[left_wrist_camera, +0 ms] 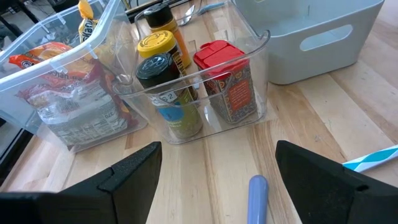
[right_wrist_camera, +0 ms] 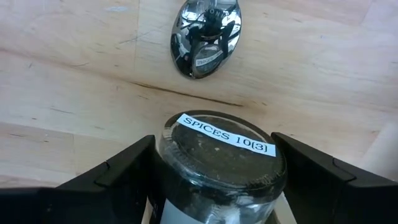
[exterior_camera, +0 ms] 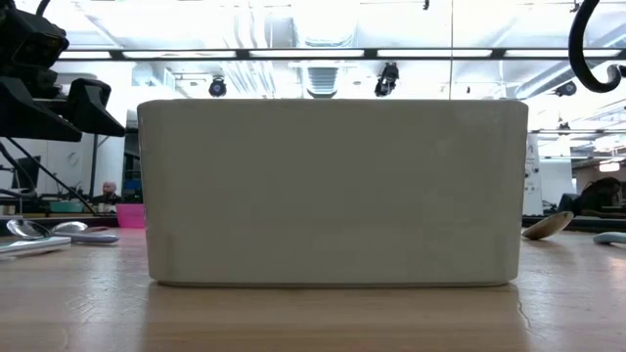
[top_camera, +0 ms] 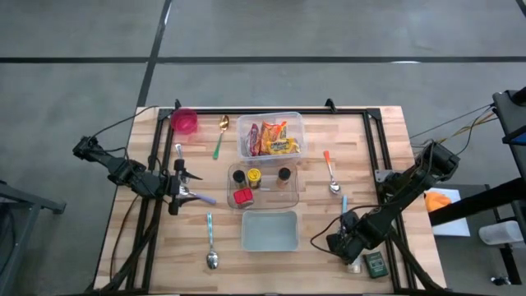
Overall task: Pick & Place Food Item
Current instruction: Put the gold spice bottle into the transparent bin
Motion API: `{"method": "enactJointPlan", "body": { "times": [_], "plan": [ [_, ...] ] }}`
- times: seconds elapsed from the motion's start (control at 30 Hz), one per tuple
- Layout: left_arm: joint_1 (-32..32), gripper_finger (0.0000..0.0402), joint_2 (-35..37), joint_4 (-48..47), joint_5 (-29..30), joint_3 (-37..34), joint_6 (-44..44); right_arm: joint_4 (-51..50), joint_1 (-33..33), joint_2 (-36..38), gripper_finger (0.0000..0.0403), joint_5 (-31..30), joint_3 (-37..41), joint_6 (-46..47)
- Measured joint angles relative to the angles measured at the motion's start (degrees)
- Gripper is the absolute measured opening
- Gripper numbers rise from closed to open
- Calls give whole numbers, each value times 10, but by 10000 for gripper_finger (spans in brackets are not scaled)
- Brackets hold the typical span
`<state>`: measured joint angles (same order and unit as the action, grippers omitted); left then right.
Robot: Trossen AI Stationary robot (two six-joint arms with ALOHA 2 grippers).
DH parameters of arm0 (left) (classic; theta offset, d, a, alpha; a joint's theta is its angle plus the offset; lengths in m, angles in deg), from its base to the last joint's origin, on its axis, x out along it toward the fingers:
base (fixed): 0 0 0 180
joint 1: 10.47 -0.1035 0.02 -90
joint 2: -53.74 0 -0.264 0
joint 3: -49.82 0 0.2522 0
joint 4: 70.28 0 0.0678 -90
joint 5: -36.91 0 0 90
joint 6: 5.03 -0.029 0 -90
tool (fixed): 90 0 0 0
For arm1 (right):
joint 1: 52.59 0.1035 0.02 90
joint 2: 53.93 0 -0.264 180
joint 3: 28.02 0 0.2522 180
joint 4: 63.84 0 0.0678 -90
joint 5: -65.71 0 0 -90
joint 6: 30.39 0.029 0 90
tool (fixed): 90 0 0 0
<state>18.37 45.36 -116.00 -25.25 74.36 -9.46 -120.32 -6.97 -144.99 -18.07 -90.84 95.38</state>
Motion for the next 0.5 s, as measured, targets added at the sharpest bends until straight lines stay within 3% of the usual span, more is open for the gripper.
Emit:
{"method": "enactJointPlan", "body": {
  "times": [0.23, 0.5],
  "plan": [
    [0, 316, 0, 0, 0, 0, 0, 0, 0, 0, 308, 0, 0, -2],
    [0, 316, 0, 0, 0, 0, 0, -2, 0, 0, 282, 0, 0, -2]
  ]
}}
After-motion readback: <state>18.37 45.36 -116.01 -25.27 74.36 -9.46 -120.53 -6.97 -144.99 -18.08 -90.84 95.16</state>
